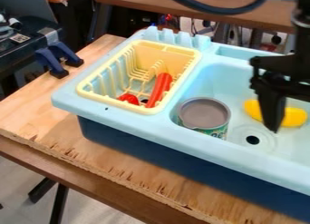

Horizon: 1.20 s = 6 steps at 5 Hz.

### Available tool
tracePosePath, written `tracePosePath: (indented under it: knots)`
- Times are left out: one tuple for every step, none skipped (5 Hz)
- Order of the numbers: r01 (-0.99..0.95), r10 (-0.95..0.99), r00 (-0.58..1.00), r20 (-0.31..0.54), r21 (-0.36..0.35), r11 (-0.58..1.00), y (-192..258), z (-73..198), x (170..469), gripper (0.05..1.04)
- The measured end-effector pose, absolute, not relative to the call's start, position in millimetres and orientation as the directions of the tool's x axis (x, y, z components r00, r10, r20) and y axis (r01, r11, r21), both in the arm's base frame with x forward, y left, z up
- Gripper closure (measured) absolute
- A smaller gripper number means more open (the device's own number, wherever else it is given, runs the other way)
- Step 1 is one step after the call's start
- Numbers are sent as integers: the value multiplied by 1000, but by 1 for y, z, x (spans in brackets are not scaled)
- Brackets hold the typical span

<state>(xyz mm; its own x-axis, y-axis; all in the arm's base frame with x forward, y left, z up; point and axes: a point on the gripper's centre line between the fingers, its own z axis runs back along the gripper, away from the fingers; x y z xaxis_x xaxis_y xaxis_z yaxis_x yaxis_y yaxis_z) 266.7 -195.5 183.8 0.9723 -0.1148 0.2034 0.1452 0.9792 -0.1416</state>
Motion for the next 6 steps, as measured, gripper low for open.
tracePosePath:
  knots:
    - [96,-66,972,227,-123,988,-174,193,274,82]
    - [94,-78,978,191,-80,992,-156,193,274,82]
    - [98,-89,984,157,-51,994,-135,197,281,82]
    - [88,-88,987,137,5,996,-125,192,290,82]
    - [85,-90,983,161,42,996,-117,188,295,82]
    - [90,-102,983,156,83,992,-113,174,291,82]
